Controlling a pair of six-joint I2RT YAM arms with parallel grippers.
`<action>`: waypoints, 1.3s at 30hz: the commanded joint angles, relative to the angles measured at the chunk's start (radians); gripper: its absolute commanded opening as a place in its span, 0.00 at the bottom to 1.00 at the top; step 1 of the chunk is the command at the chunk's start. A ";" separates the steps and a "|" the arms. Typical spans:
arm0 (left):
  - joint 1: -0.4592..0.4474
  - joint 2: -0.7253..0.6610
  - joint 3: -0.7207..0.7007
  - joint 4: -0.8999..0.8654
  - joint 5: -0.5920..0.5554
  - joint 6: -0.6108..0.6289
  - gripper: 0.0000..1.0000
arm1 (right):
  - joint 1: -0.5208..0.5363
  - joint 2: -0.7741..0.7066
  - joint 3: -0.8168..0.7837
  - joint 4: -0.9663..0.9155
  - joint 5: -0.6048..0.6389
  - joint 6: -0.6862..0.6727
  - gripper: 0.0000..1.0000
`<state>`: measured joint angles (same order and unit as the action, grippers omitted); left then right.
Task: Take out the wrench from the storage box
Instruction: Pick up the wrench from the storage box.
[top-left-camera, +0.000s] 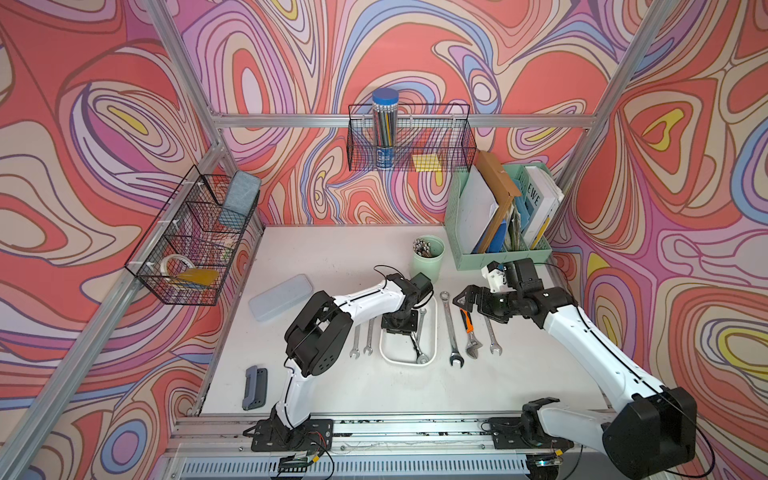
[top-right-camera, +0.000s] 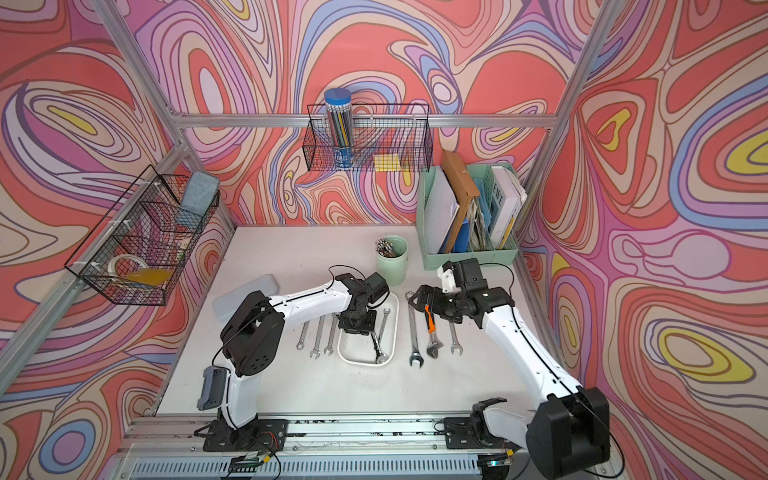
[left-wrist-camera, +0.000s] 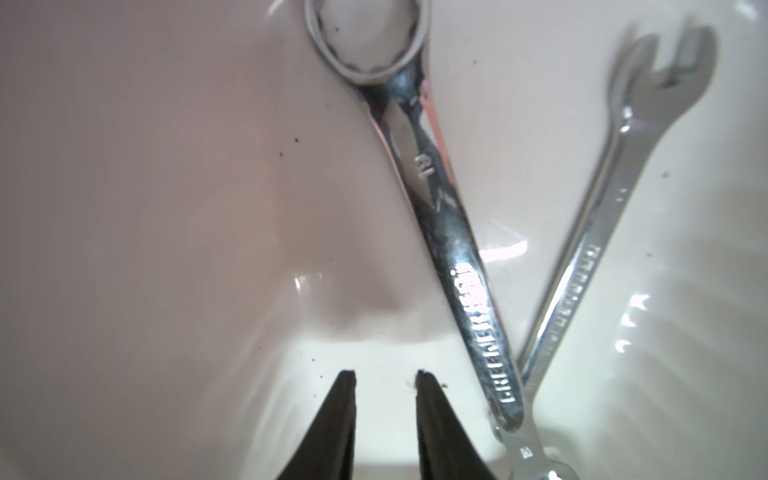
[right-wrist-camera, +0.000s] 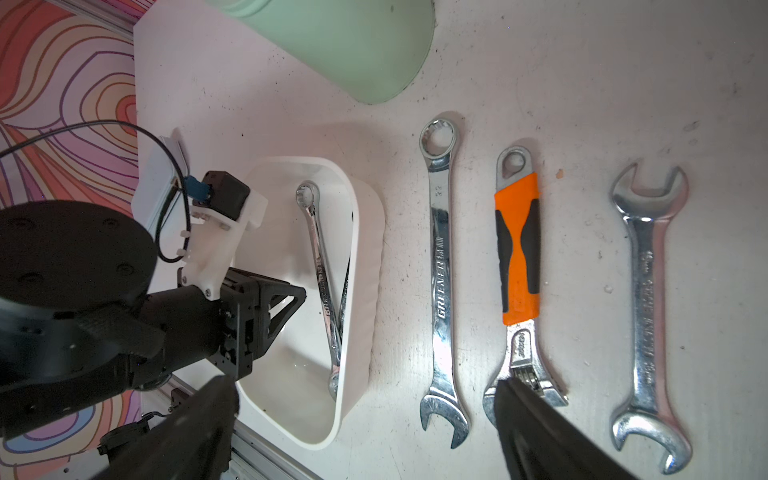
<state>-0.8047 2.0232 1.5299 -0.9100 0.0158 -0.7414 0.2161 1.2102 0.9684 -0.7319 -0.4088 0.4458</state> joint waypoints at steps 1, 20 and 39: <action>-0.004 -0.032 0.039 -0.002 -0.015 -0.044 0.40 | -0.005 -0.009 0.000 0.002 0.005 -0.002 0.98; -0.001 0.155 0.088 0.034 0.027 -0.176 0.39 | -0.022 0.004 -0.010 0.014 -0.021 -0.021 0.98; -0.001 0.069 0.045 0.026 0.016 -0.203 0.02 | -0.040 0.005 -0.041 0.045 -0.048 -0.023 0.98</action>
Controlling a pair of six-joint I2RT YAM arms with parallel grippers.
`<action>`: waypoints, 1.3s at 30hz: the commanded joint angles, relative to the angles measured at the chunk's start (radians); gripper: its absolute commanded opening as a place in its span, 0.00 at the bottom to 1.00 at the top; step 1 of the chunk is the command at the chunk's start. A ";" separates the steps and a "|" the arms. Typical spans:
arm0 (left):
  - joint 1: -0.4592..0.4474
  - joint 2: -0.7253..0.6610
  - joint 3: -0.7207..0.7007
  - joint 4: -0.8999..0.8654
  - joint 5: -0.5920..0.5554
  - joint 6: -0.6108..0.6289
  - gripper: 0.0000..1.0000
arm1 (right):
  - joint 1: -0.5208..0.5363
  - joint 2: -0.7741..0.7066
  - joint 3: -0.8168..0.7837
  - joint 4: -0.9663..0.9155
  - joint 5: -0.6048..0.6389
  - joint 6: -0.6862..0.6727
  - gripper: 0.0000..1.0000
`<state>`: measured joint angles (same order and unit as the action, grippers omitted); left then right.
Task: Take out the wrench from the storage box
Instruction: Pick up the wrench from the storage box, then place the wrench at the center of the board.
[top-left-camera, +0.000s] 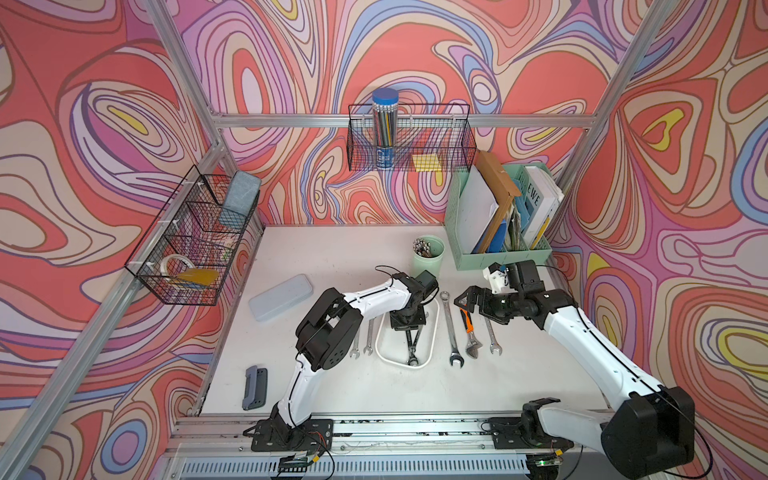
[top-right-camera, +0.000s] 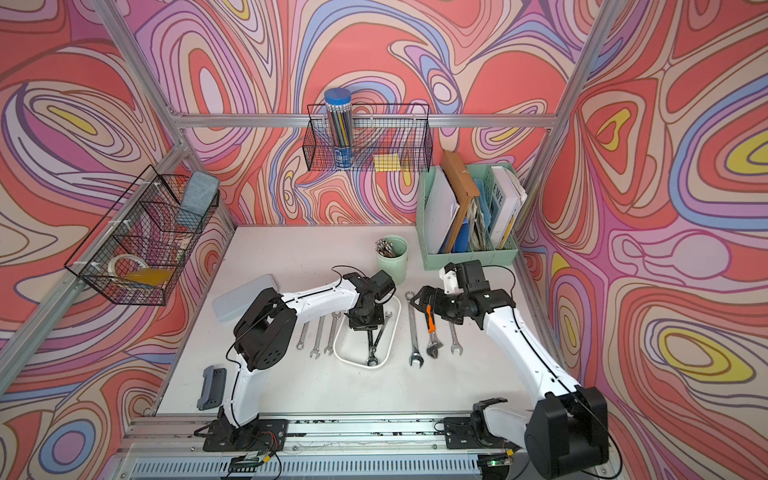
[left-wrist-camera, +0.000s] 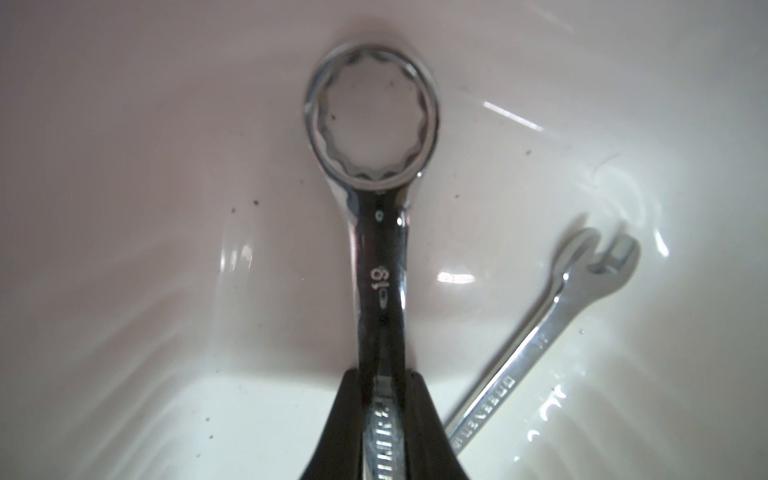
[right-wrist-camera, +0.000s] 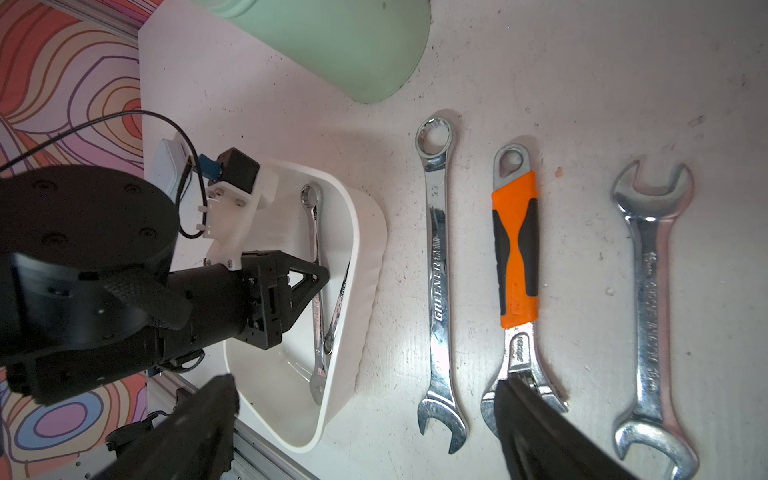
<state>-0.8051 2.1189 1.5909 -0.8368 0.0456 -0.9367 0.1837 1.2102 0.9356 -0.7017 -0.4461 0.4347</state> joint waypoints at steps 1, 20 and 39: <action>-0.003 -0.033 -0.014 -0.049 -0.020 -0.008 0.01 | -0.007 0.003 -0.009 0.014 -0.011 -0.013 0.98; -0.002 -0.120 0.025 -0.082 -0.052 0.004 0.00 | -0.015 -0.005 -0.001 0.005 -0.009 -0.013 0.98; 0.034 -0.273 0.099 -0.269 -0.109 0.124 0.00 | -0.015 -0.005 0.014 0.008 -0.016 -0.002 0.98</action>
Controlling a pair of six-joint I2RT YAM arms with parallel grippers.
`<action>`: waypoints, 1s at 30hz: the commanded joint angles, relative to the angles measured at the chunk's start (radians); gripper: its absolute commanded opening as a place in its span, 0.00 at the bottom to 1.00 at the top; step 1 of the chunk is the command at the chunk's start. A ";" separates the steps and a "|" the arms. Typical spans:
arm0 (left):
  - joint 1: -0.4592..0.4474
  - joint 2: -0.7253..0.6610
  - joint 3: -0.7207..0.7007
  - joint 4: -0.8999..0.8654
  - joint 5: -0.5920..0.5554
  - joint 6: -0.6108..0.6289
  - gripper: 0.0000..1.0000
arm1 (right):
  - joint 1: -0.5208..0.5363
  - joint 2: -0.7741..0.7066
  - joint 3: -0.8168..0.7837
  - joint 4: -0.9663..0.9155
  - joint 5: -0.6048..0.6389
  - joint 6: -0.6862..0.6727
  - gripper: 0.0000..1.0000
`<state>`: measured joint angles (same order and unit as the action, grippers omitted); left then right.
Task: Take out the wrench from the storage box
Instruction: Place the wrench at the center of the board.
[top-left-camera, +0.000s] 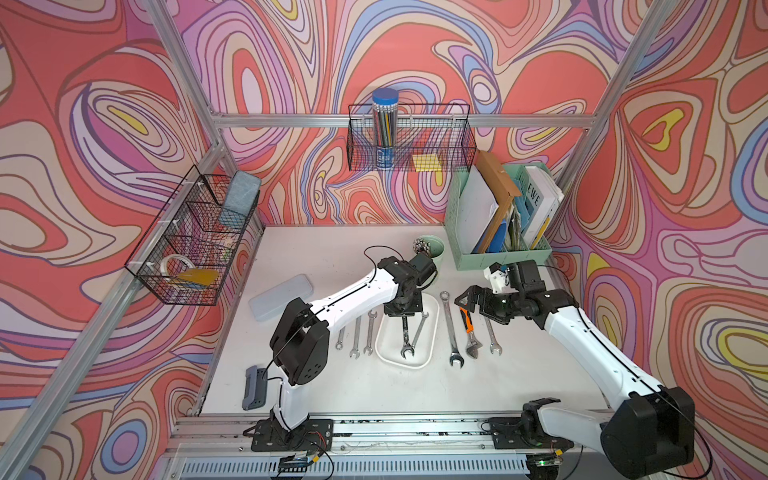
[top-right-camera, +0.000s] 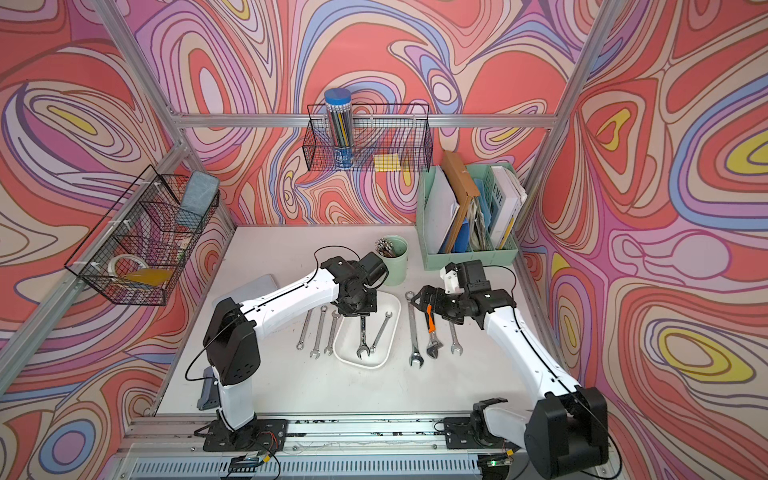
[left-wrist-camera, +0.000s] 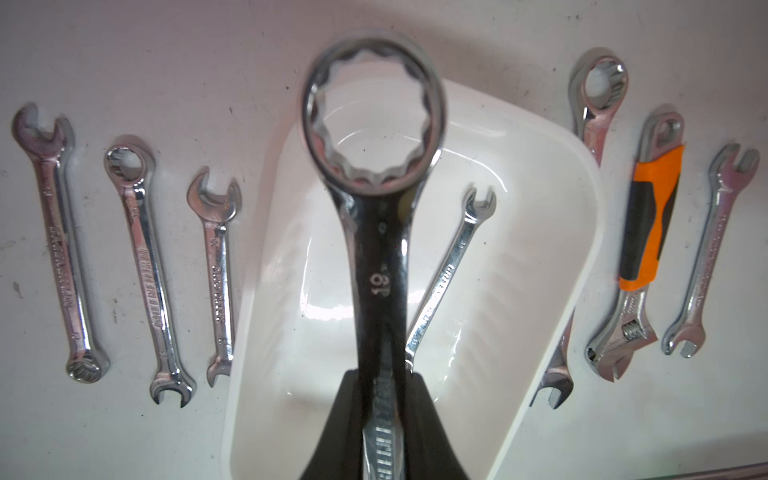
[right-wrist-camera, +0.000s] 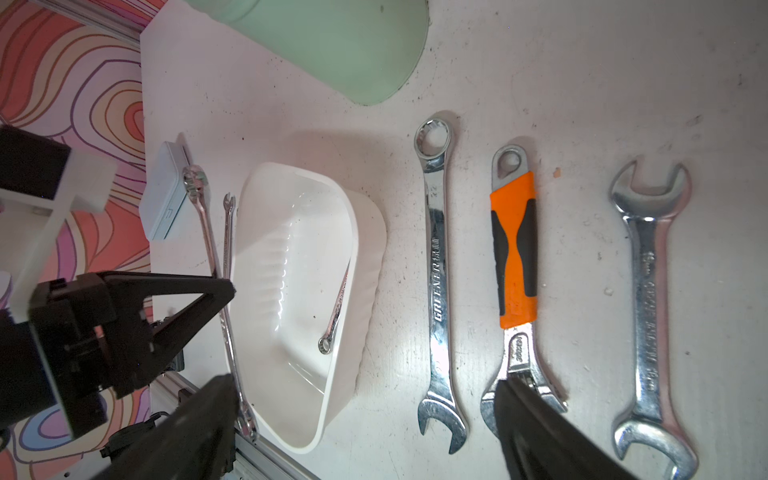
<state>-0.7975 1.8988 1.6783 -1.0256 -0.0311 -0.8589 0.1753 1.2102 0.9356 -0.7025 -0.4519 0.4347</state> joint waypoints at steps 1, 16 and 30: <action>0.036 -0.066 0.004 -0.086 -0.037 0.056 0.00 | -0.006 -0.005 0.016 0.008 -0.009 -0.002 0.98; 0.280 -0.255 -0.301 -0.050 -0.113 0.268 0.00 | -0.007 0.005 0.028 0.001 -0.015 0.001 0.98; 0.520 -0.184 -0.472 0.118 -0.110 0.500 0.00 | -0.007 0.035 0.032 -0.004 -0.007 0.012 0.98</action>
<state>-0.3023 1.6817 1.2198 -0.9646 -0.1379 -0.4328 0.1753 1.2335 0.9478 -0.7071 -0.4633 0.4397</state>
